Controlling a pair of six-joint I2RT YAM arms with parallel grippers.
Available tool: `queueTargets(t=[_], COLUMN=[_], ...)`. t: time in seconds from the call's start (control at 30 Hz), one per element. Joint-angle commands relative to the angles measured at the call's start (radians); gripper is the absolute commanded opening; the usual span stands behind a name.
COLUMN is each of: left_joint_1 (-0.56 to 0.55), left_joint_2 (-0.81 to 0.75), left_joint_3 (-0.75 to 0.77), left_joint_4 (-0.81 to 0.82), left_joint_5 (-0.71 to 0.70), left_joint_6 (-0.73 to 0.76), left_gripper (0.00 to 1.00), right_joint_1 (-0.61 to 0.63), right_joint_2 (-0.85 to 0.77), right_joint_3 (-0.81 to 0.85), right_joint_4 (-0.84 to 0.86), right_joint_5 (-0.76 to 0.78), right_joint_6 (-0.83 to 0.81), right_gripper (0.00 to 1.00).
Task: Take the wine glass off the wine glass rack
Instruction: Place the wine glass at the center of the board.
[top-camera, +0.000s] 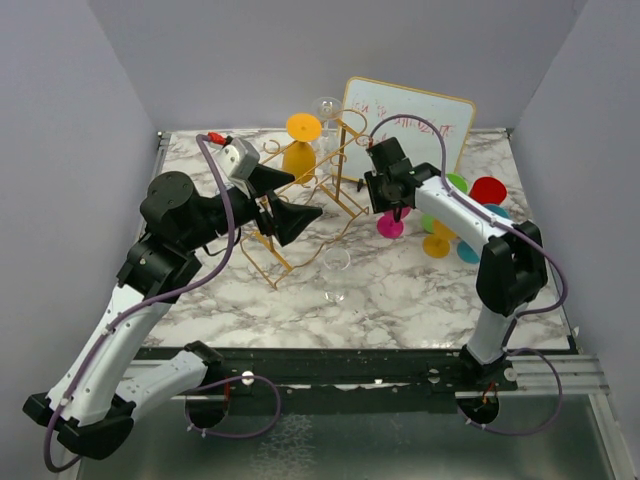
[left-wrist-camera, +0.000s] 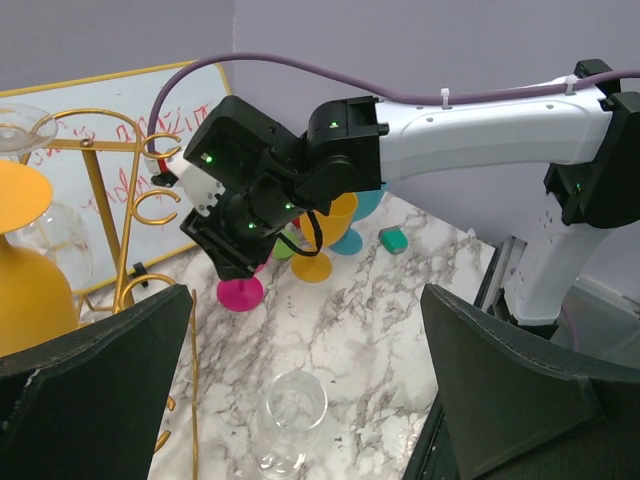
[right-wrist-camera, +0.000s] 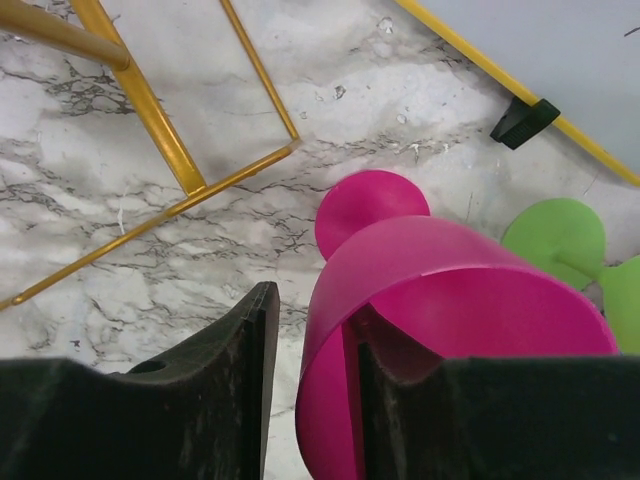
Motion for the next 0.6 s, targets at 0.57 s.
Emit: queueTargets(t=[0.57], left_joint_1=[-0.003], left_joint_2=[0.017], left_joint_3=[0.033], left_joint_4=[-0.008], left_joint_5=[-0.03], left_joint_6=[-0.027], left_gripper=[0.99], right_joint_1=[-0.005], right_joint_2=[-0.147], right_joint_3=[0.105], right_joint_4=[-0.084], right_joint_5=[0.024], right_joint_6=[-0.009], right_gripper=[0.54])
